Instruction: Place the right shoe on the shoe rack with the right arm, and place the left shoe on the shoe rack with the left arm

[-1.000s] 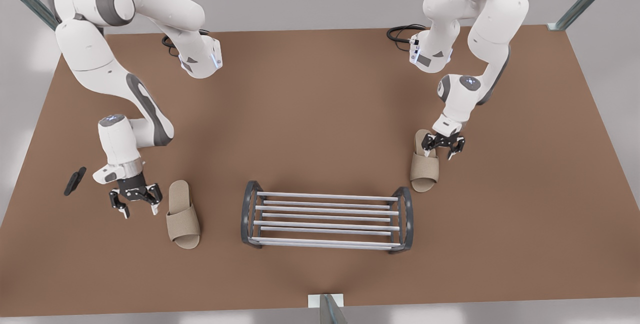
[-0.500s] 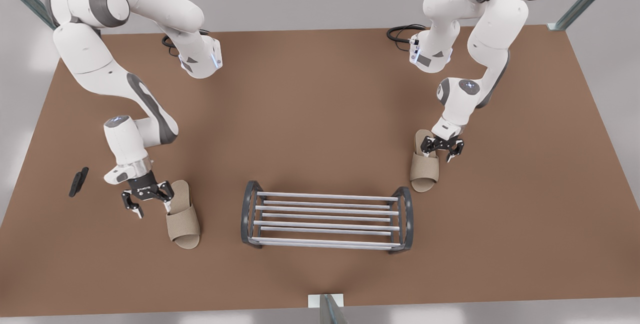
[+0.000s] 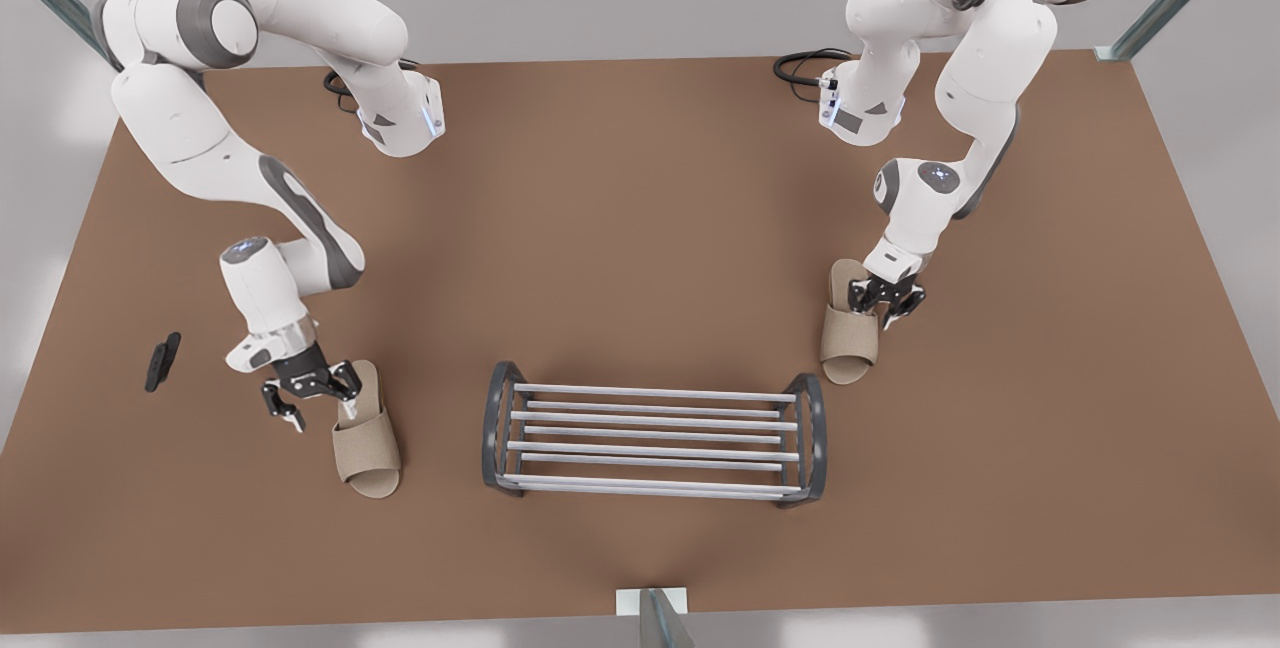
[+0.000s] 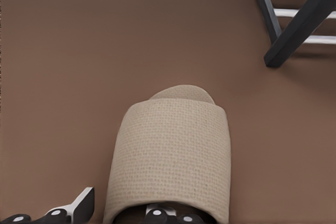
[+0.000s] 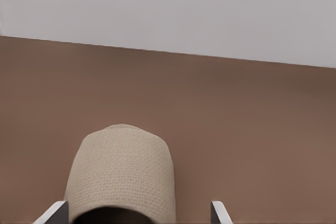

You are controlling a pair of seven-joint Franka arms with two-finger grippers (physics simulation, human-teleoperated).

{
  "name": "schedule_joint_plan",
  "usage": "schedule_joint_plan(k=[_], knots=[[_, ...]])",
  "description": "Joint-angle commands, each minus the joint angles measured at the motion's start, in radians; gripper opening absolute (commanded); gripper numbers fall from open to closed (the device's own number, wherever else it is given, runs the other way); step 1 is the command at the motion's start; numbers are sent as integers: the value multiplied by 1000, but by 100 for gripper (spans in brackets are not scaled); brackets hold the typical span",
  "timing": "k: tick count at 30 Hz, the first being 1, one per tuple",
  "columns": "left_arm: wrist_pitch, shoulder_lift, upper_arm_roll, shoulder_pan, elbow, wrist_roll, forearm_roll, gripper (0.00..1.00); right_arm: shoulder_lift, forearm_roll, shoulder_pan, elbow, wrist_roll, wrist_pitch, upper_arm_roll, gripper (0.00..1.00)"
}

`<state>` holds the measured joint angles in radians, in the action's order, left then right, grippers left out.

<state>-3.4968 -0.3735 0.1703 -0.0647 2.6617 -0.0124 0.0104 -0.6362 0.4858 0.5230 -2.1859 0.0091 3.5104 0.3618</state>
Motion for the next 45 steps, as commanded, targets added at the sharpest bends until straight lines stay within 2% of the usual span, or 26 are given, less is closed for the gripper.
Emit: schedule_joint_plan(k=[1,2,6,8,13,15,22,26,29,34,40,45], knots=[[1,1,0,-3,-2,3,0,48,-19,8,3,14,0,-1,0,100],[1,4,-2,-4,-2,3,0,40,-29,13,6,23,0,-1,0,100],[1,7,1,-40,-9,52,-1,24,-33,16,14,23,-1,-1,0,100],[1,10,1,-41,-13,52,-3,21,-34,65,51,21,-1,-1,-1,100],[1,33,1,-47,-31,42,-13,21,-33,82,74,11,-3,1,-1,100],[19,47,3,-46,-94,8,-15,21,-56,77,69,12,-3,1,-1,100],[510,99,-8,-44,-523,19,2,21,-57,71,60,20,-3,-1,-1,100],[734,87,-5,-32,-769,9,143,21,-76,71,57,40,-3,-1,-1,100],[847,59,-8,57,-913,-35,163,21,-79,71,55,41,-3,-1,0,100],[1090,45,-6,289,-1062,-483,485,21,-91,71,52,41,-3,-1,0,100],[1194,-61,-8,370,-1241,-531,530,21,-99,66,38,52,-3,-1,0,100],[1217,-145,-29,450,-1304,-745,626,21,-123,68,31,77,-3,1,0,100]])
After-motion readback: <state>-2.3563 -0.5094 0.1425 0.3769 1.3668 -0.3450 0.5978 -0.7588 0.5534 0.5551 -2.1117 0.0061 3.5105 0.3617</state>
